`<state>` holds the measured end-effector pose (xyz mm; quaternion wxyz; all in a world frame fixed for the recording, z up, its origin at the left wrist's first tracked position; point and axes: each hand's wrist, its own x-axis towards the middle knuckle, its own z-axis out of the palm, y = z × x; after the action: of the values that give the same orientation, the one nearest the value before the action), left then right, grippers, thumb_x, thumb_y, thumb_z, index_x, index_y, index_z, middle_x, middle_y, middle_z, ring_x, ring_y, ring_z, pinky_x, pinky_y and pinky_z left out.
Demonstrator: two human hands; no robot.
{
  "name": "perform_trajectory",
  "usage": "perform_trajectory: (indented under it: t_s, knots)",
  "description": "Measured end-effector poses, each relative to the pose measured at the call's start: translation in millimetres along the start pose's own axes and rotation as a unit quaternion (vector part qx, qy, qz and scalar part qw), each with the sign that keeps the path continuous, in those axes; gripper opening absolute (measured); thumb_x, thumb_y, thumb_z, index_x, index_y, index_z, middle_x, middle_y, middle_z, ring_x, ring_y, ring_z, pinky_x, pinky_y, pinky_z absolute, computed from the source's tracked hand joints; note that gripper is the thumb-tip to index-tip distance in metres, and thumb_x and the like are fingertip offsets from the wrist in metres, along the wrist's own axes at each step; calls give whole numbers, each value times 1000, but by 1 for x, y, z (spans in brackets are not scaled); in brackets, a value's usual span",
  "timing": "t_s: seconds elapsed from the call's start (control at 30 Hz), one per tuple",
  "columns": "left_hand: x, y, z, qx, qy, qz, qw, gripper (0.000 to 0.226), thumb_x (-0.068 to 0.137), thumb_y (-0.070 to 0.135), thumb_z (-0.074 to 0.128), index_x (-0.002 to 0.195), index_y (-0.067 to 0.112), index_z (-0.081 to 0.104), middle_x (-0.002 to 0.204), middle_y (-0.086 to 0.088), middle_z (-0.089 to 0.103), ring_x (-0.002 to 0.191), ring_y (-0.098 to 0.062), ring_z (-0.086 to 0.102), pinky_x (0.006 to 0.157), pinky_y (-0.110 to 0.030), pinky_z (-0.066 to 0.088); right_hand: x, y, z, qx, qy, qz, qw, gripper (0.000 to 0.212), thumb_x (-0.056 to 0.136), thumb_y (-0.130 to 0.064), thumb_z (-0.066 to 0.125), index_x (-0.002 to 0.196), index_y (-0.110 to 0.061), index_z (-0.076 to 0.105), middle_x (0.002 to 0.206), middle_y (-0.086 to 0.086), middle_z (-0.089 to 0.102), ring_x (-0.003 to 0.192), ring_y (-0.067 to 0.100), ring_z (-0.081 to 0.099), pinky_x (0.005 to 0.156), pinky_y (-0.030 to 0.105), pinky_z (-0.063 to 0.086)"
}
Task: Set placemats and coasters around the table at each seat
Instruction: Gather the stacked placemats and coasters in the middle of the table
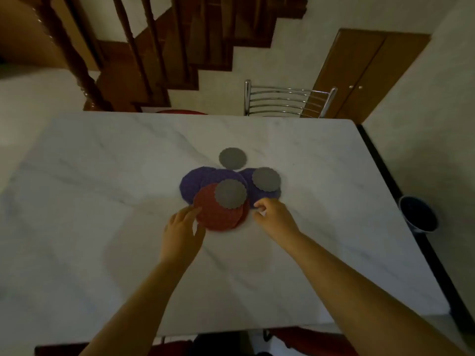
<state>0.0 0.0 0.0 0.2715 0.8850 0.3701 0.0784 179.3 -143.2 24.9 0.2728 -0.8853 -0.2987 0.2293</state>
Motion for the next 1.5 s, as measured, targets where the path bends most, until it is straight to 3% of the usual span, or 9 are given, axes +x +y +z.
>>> perform_trajectory:
  t_s: [0.23,0.33,0.53,0.63,0.9,1.0,1.13,1.4,1.5]
  knots:
    - [35,-12,20,51,-45,13,998,55,92,24,54,145,22,38,156,-8,31,141,-32,28,111,-47,26,46,-3,30,-106,-45,-9,993,52,88,-34,59,134,-13,47,137,9,44,128,30,36,105,41,36]
    - [44,-16,29,77,-69,10,995,58,95,34,47,149,25,28,160,-4,19,146,-29,17,115,-46,17,64,-3,39,-144,-45,-15,989,62,89,-40,55,142,-16,35,141,7,39,131,30,30,107,40,32]
    - [53,-27,43,101,-104,-19,989,61,95,41,43,151,27,20,162,-6,12,146,-29,17,116,-46,17,94,-5,50,-230,-49,15,972,72,89,-51,48,147,-16,23,146,8,34,132,32,28,108,41,29]
    - [58,-29,46,100,-113,-28,988,64,95,41,44,151,26,18,161,-10,12,145,-31,20,116,-46,17,103,-8,53,-204,-53,51,976,75,86,-53,52,145,-14,28,145,11,33,131,32,30,106,42,34]
    - [62,-24,48,105,-110,-39,988,67,95,41,44,152,23,14,160,-11,18,144,-31,22,116,-46,15,106,-10,54,-192,16,17,981,60,80,-48,64,127,-13,49,123,8,53,114,27,49,95,37,42]
    - [62,-24,49,101,-105,-37,989,66,94,41,45,151,22,17,159,-11,20,145,-30,20,116,-47,13,104,-8,54,-136,45,2,990,47,81,-39,67,118,-13,55,114,7,59,106,25,54,86,34,45]
    - [63,-24,50,94,-98,-38,990,64,94,38,49,150,20,24,157,-12,25,145,-32,21,116,-48,14,118,-11,40,50,25,62,996,25,87,-28,63,105,-11,62,101,7,67,86,19,60,68,28,42]
    - [65,-20,45,91,-90,-37,991,61,91,31,58,146,16,36,154,-15,33,142,-35,28,113,-53,21,213,-27,14,278,113,155,941,25,83,-18,66,104,-3,67,106,19,69,94,30,64,88,44,53]
    - [67,-19,43,104,-103,-37,989,61,91,33,56,146,17,34,154,-14,32,143,-34,28,114,-51,20,239,-29,20,291,111,176,934,31,84,-19,66,111,-4,65,112,17,68,100,29,63,83,30,50]
